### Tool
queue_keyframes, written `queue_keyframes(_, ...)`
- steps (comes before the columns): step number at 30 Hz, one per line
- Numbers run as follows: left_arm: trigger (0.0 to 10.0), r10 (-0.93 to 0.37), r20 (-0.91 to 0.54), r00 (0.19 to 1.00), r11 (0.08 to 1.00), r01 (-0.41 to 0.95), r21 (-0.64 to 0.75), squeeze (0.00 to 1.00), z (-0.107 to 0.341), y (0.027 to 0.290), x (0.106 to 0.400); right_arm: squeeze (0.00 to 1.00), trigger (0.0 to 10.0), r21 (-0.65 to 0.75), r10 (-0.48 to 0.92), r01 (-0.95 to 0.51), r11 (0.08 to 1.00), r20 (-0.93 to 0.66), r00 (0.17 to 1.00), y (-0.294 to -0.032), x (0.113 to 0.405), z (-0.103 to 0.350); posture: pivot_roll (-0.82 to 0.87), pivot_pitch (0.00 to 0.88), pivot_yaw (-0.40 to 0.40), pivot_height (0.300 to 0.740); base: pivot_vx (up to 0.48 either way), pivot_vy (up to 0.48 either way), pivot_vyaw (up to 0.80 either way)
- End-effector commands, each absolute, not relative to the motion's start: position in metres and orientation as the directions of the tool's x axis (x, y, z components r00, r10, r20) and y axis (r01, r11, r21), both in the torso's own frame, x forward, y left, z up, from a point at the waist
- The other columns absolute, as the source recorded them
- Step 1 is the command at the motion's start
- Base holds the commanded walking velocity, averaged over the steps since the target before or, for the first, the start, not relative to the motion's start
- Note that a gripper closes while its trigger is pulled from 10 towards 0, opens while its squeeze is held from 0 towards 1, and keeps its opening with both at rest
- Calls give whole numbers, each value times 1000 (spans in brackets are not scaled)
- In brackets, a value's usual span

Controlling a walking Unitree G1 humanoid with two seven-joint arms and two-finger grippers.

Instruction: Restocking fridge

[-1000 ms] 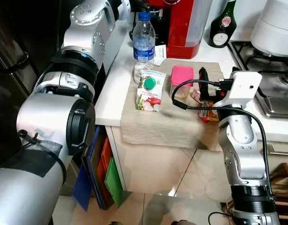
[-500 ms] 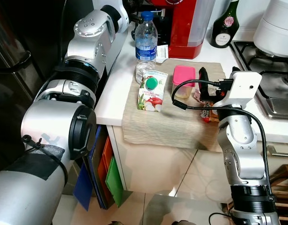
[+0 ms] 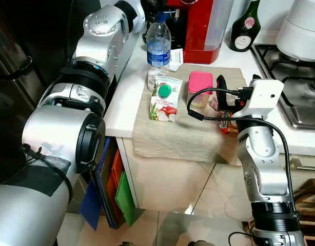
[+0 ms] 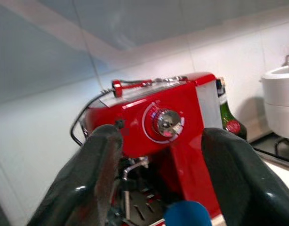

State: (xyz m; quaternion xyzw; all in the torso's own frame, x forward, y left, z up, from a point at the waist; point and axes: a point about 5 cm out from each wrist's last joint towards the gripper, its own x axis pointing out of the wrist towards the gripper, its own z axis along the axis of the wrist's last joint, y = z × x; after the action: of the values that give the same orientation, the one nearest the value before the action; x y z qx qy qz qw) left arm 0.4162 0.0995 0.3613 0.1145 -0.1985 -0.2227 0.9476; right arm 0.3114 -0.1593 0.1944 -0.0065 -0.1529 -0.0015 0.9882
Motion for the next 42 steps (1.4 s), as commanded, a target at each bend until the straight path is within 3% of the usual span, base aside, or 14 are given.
queue_keyframes(1,10000,-461,362,810,875,348,336,1000,377,101,414,0,10000,-18,-1,7,1000,309,951,-159,311,194,-122,0,69,740,0,0,0)
queue_keyframes(6,10000,-441,389,809,892,345,293,1000,378,106,414,0,10000,-22,-3,10,1000,309,951,-161,312,195,-123,0,63,740,0,0,0)
queue_keyframes(9,10000,-394,425,815,919,342,196,1000,382,114,414,0,10000,-23,0,8,1000,306,952,-160,312,194,-123,0,61,740,0,0,0)
queue_keyframes(16,10000,-374,363,853,922,386,42,1000,367,120,420,0,10000,-23,-1,9,1000,305,952,-161,312,193,-126,0,62,740,0,0,0)
queue_keyframes(42,10000,-385,344,856,921,378,92,1000,358,117,421,0,10000,-35,3,8,999,291,957,-162,312,191,-126,0,52,740,0,0,-93)
